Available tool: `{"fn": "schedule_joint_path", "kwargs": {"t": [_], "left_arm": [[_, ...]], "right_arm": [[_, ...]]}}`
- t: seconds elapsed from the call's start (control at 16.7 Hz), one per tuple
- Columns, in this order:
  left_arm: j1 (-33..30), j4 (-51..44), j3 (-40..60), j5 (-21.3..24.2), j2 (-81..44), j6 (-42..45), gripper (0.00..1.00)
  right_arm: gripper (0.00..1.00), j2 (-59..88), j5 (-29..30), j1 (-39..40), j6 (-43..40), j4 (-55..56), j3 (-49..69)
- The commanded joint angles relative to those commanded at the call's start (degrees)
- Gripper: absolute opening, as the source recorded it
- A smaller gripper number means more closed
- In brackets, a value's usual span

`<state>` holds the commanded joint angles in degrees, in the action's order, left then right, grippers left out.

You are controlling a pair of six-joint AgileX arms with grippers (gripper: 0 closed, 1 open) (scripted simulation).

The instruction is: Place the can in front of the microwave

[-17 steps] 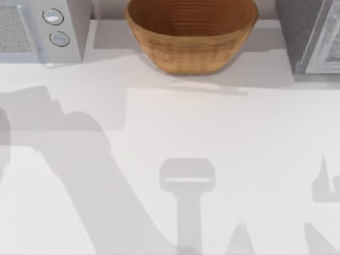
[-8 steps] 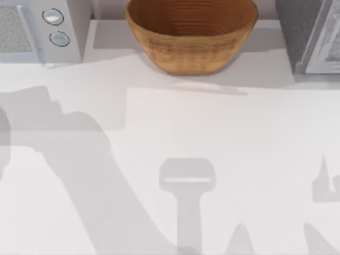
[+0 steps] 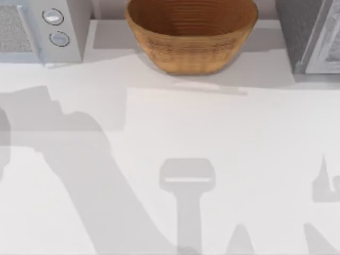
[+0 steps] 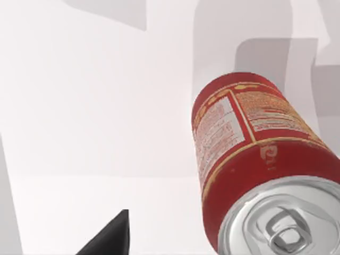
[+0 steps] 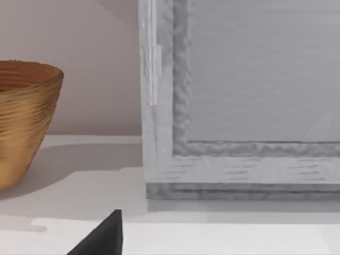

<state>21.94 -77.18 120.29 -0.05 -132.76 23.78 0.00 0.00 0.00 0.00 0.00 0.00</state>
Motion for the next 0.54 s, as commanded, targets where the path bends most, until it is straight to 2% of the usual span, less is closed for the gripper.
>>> {"fn": "schedule_joint_path", "kwargs": {"t": [0.54], "left_arm": [[-0.07, -10.19, 11.67, 0.02, -1.48, -0.05, 1.00]], "right_arm": [[1.00, 0.00, 0.00, 0.00, 0.00, 0.00, 0.00]]}}
